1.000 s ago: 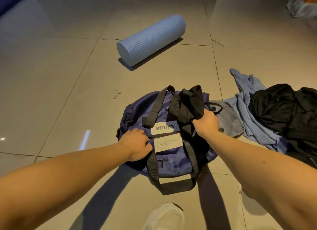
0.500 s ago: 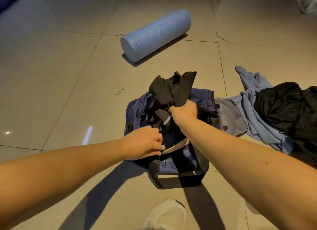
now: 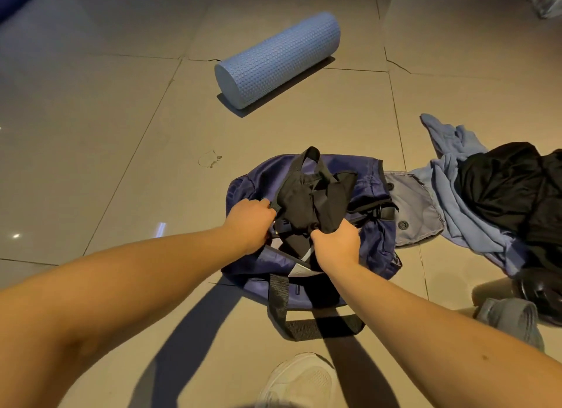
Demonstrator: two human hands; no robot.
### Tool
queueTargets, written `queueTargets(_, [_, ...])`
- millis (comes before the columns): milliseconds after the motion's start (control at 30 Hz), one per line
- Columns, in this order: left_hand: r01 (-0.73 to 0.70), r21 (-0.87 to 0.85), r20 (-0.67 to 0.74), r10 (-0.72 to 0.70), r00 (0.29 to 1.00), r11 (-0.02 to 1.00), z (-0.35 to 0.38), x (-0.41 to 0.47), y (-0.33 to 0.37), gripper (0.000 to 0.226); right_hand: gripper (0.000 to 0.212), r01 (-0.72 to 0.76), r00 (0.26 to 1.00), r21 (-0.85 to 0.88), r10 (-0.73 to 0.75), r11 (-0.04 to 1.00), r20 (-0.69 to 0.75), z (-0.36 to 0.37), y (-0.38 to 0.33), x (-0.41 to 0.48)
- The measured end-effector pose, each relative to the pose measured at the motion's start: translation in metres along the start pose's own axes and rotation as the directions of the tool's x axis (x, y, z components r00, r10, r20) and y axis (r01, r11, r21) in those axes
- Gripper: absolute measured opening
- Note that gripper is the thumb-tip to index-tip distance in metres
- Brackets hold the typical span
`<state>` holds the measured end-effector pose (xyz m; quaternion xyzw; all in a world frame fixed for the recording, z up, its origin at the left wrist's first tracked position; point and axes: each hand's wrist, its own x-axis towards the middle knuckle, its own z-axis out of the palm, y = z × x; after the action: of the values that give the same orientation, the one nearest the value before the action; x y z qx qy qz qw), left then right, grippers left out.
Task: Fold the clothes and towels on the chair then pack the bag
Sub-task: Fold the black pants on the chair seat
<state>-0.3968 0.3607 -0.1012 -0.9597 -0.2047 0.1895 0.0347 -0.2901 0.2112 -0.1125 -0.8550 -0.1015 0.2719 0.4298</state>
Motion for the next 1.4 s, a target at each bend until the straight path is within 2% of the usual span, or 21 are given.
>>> queueTargets(100, [0.03, 0.113, 0.117, -0.043, 0.992, 0.993, 0.004, 0.02, 0.008, 0.041, 0.026, 0.001, 1.0, 0.012, -0.001, 1.0, -0.001, 0.001, 0.0, -0.003])
queueTargets(300, [0.065, 0.2, 0.239, -0.113, 0.964, 0.978, 0.017, 0.033, 0.01, 0.031, 0.022, -0.02, 1.0, 0.017, 0.02, 1.0, -0.005, -0.002, 0.002, -0.004])
queueTargets(400, [0.075, 0.186, 0.243, -0.12, 0.963, 0.98, 0.024, 0.034, 0.008, 0.032, 0.012, -0.021, 1.0, 0.027, 0.021, 0.999, -0.001, -0.003, 0.002, -0.005])
queueTargets(500, [0.096, 0.156, 0.237, -0.132, 0.963, 0.983, 0.028, 0.039, 0.007, 0.031, 0.012, -0.021, 1.0, 0.053, 0.021, 0.998, -0.012, -0.004, 0.001, -0.006])
queueTargets(733, [0.057, 0.124, 0.247, -0.086, 0.965, 0.991, 0.023, 0.042, 0.002, 0.017, 0.012, -0.042, 0.999, 0.061, 0.042, 0.997, -0.005, -0.006, 0.002, -0.006])
queueTargets(833, [0.03, 0.119, 0.258, -0.06, 0.964, 0.993, 0.021, 0.044, 0.001, 0.004, 0.012, -0.043, 0.999, 0.076, 0.043, 0.996, 0.007, -0.006, 0.003, -0.006])
queueTargets(933, [0.003, 0.112, 0.258, -0.032, 0.966, 0.994, 0.022, 0.046, -0.001, 0.012, 0.011, -0.033, 0.999, 0.072, 0.033, 0.997, 0.013, -0.007, 0.004, -0.007])
queueTargets(1100, [-0.009, 0.118, 0.231, -0.019, 0.973, 0.993, 0.028, 0.047, -0.004, 0.009, 0.009, -0.028, 1.0, 0.082, 0.027, 0.996, 0.011, -0.008, 0.005, -0.011])
queueTargets(1233, [0.039, -0.028, 0.149, -0.034, 0.988, 0.999, 0.028, 0.047, -0.008, 0.017, 0.006, -0.02, 1.0, 0.093, 0.018, 0.995, 0.022, -0.008, 0.008, -0.012])
queueTargets(1300, [0.12, -0.239, 0.079, -0.104, 0.991, 0.964, 0.025, 0.048, -0.017, 0.022, 0.007, -0.014, 0.999, 0.101, 0.01, 0.995, 0.031, -0.01, 0.01, -0.013])
queueTargets(1333, [0.169, -0.392, 0.067, -0.155, 0.986, 0.904, 0.02, 0.049, -0.022, 0.023, 0.008, -0.007, 0.999, 0.104, 0.003, 0.995, 0.038, -0.011, 0.011, -0.014])
queueTargets(1400, [0.252, -0.657, 0.088, -0.26, 0.962, 0.71, 0.005, 0.051, -0.034, 0.025, 0.012, 0.024, 0.998, 0.101, -0.03, 0.995, 0.06, -0.013, 0.012, -0.016])
